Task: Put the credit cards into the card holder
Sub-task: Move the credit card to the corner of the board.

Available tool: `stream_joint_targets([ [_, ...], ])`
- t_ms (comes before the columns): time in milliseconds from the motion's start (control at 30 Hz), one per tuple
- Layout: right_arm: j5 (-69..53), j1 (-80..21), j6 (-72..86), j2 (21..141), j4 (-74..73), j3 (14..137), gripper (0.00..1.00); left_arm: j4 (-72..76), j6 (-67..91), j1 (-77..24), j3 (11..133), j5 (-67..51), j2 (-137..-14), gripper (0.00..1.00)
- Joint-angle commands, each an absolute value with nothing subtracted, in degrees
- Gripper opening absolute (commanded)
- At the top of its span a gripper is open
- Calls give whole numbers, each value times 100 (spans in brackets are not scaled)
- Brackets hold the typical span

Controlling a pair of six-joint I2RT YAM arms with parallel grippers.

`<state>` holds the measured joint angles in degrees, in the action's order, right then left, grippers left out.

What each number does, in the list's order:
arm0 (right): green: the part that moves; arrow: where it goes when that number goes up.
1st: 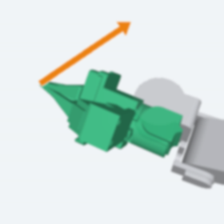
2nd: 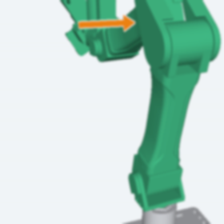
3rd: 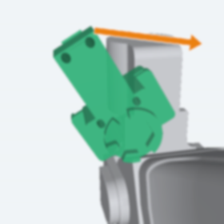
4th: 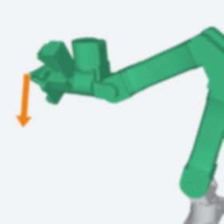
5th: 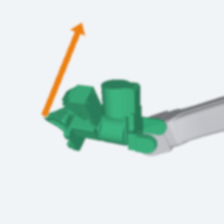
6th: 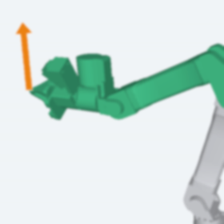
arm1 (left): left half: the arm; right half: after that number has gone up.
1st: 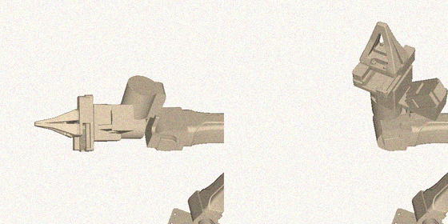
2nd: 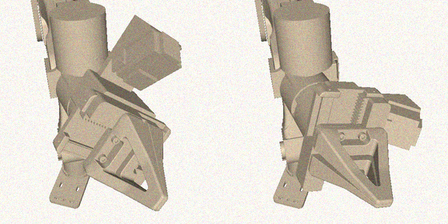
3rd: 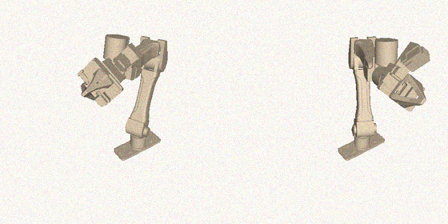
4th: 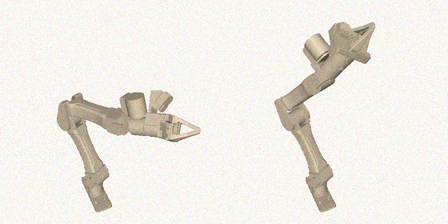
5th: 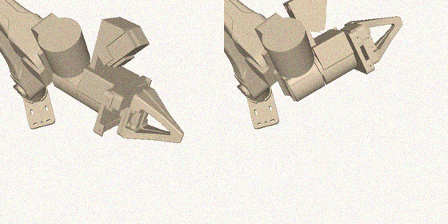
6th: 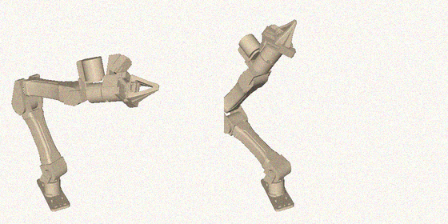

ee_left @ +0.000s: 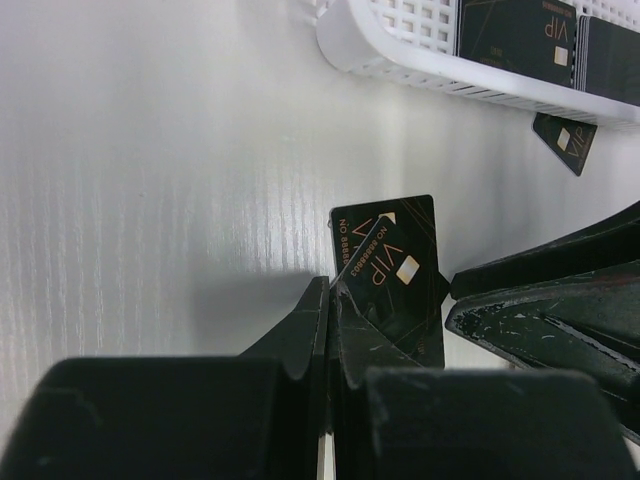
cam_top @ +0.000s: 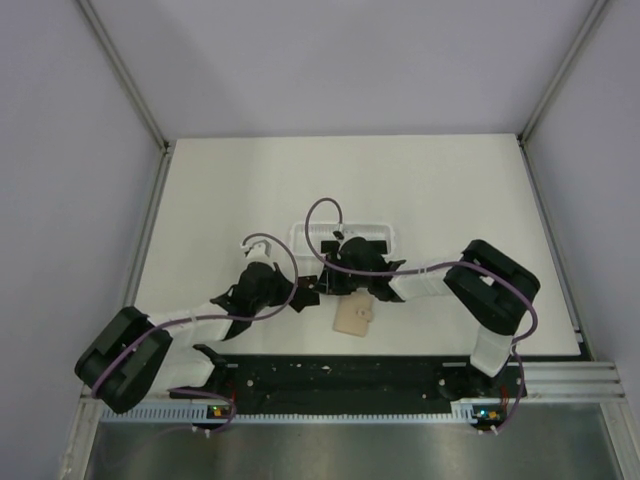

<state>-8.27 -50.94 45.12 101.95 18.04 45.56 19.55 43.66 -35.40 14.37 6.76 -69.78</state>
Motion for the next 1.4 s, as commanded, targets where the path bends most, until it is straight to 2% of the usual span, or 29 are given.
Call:
stream_joint_targets([
  [0,-738,-5256,4553,10134,1643,4386,31,1810,4386,-3586,1187,431,-6926,0],
  [767,-527,-5598,4658,9738,1521,4061,31,1503,4535,-3805,774,264,-6170,0],
  [1133,-422,-5862,4755,9607,1442,3964,31,1117,5018,-4648,870,720,-6126,0],
  [1367,-229,-6029,4825,9387,1248,3806,31,783,5229,-4816,800,1002,-5828,0],
])
